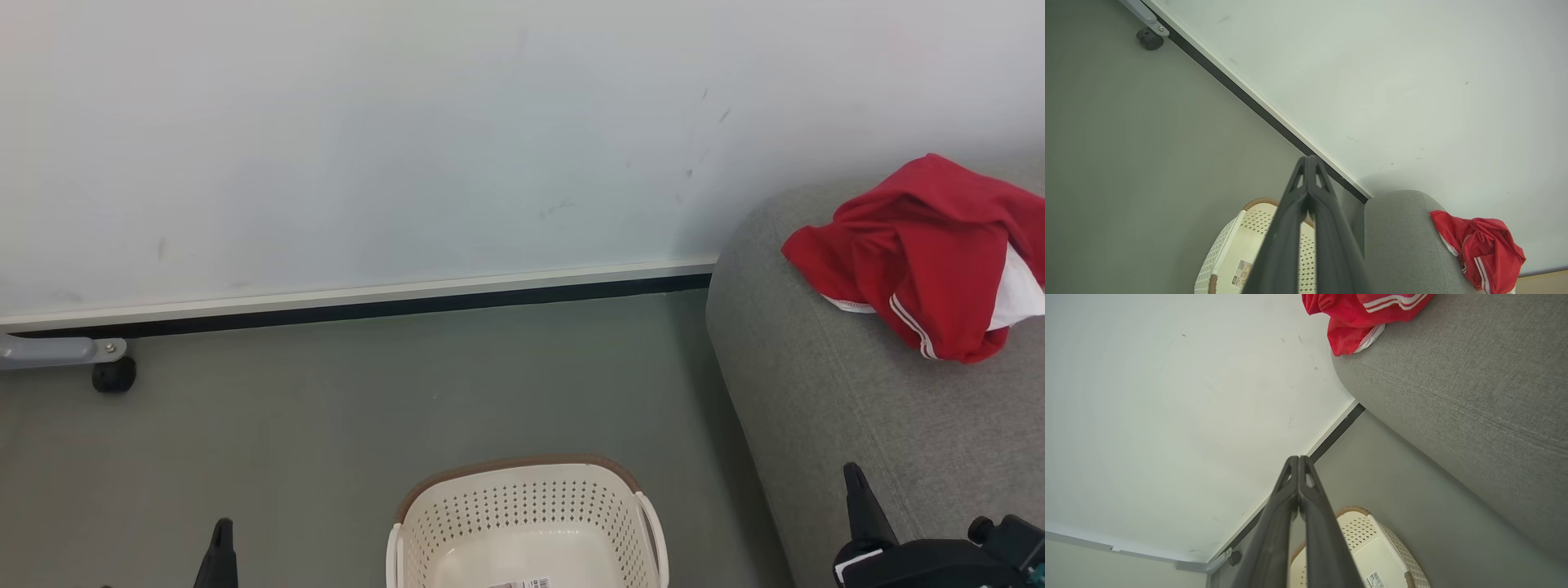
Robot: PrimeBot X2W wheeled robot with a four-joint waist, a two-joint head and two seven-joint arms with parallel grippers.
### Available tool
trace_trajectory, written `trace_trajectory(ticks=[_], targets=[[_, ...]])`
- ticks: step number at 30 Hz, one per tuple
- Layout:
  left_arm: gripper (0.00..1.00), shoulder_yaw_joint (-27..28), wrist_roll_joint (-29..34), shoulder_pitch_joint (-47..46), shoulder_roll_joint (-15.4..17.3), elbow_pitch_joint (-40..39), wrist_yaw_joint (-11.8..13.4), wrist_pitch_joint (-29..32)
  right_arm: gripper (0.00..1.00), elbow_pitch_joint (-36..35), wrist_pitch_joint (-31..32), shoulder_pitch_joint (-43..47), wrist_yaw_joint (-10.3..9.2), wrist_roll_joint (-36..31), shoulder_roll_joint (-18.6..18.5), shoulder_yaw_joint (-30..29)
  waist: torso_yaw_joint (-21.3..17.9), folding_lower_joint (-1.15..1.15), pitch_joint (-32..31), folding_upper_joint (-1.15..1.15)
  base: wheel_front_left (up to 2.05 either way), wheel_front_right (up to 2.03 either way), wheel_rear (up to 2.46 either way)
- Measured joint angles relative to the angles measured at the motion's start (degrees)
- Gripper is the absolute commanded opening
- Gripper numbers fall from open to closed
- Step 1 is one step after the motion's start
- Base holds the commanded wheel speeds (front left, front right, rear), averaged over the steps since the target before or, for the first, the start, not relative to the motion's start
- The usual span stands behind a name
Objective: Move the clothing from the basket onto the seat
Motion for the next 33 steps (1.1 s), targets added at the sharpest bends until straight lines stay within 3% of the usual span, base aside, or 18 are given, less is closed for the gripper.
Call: trace_trajectory(ticks=[33], targets=[[0.00,3.02,-23.09,-6.08,-2.41,3.53,-5.01,6.75,0.00,2.16,6.79,-2.01,4.86,23.38,2.41,-9.47,1.03,0.00,0.59,0.00,0.00,0.00,0.00]])
